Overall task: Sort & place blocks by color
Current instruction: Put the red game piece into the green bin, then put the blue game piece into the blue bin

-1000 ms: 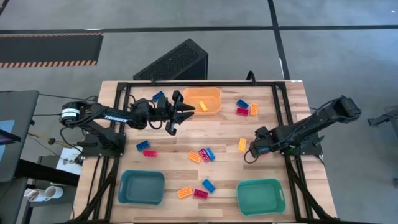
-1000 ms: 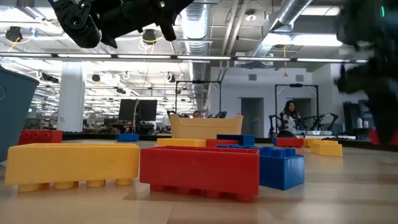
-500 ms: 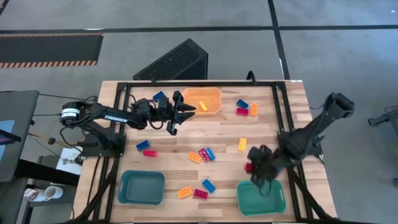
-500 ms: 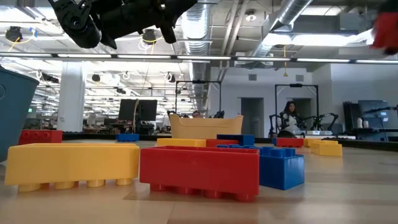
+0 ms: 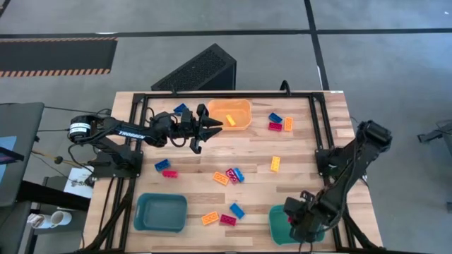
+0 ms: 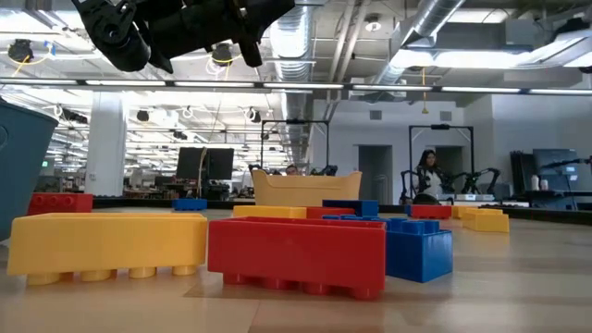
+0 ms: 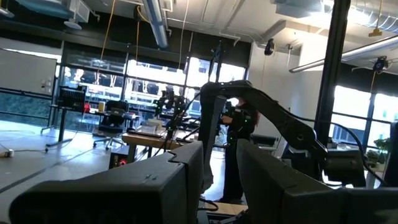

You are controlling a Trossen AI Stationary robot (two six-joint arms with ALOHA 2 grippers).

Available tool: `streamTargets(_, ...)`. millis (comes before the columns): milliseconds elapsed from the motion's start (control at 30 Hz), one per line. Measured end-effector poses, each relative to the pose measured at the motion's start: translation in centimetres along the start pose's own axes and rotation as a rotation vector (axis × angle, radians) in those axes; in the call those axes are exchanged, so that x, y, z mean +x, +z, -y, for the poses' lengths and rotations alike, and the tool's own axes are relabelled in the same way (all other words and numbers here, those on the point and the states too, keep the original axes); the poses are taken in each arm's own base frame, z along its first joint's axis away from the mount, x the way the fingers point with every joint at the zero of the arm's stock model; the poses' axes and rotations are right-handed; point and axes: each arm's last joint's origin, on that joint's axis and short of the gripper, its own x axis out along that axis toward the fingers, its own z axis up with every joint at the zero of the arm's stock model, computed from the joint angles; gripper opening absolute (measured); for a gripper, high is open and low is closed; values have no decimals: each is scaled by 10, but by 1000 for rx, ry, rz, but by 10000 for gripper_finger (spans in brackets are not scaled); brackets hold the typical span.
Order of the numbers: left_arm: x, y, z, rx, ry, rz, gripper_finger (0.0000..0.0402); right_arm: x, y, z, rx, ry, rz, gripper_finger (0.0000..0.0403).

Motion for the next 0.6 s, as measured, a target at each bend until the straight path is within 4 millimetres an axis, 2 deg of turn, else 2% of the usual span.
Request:
streamTargets(133,1,-1,2,-3,-1,1,86,3,3,0,26,1,-43,198)
streamTargets(300,1,-1,3,4,15,5,86,-6,7,1,38,30,-33,221)
streamTargets(600,1,-1,3,4,18,-2,86,-19,13,4,9,69,0,227)
